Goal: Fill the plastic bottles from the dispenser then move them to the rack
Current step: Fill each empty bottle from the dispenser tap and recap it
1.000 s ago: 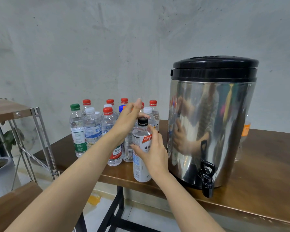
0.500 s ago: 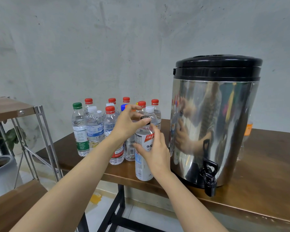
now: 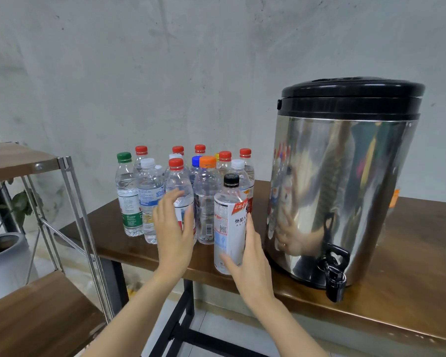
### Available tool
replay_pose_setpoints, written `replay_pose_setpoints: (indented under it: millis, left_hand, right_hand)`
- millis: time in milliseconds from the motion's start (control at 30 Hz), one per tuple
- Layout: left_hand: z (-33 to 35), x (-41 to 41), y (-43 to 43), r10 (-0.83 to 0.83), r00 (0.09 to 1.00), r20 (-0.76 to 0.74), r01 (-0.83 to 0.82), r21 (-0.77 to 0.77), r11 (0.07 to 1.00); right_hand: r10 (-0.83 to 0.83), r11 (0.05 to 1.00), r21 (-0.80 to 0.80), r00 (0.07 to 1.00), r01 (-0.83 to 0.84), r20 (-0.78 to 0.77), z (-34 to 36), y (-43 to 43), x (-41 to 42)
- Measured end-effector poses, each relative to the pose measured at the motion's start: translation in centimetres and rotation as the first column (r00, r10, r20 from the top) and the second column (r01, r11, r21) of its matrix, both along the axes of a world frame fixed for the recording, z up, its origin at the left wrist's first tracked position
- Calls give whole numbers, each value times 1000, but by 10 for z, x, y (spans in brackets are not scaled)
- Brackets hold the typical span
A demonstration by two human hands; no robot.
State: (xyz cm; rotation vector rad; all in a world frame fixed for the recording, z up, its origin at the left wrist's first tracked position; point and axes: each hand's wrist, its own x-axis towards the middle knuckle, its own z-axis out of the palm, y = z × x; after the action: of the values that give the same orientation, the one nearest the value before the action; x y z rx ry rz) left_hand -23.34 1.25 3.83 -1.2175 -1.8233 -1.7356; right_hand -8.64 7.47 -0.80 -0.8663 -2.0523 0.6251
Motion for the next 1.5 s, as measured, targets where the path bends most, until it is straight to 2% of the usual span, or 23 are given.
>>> replay_pose_setpoints:
  millis: [167, 333, 400, 467, 533, 600, 700, 833, 967, 1500]
  left_hand:
    - [-53, -11, -7, 73, 990, 119, -63, -88, 994]
    - [-61, -22, -6, 81, 979, 185, -57, -130, 990]
    - [-61, -31, -8, 84, 975, 208, -55, -144, 988]
    - [-62, -41, -11, 88, 972, 218, -53, -162, 985]
    - [-62, -54, -13, 127, 960, 248, -74, -212, 974]
    - [-57, -69, -13, 176, 934, 311, -80, -299, 951]
    - [-50, -93, -9, 159, 909, 387, 4, -388, 922]
    - [-52, -109, -1, 76, 930, 360, 119, -490, 863]
    - [-54, -106, 7, 142, 948, 286, 63, -602, 796]
    - [-55, -110, 19, 197, 956, 219, -3, -663, 749]
  right_hand:
    - [53, 998, -46, 998, -53, 13, 3, 2, -24]
    - [110, 993, -41, 992, -107, 67, 8, 1, -54]
    - [46, 998, 30, 996, -49, 80, 8, -1, -60]
    - [-67, 996, 67, 997, 65, 28, 5, 1, -61]
    - [-121, 992, -28, 993, 121, 16, 4, 6, -61]
    - [-94, 984, -148, 994, 101, 54, 3, 13, -64]
    - [-41, 973, -225, 998, 49, 41, -1, 21, -72]
    - [-36, 965, -259, 998, 46, 44, -3, 26, -82]
    - [-31, 966, -255, 997, 48, 71, -4, 29, -85]
    - [-42, 968, -240, 989, 76, 142, 0, 40, -103]
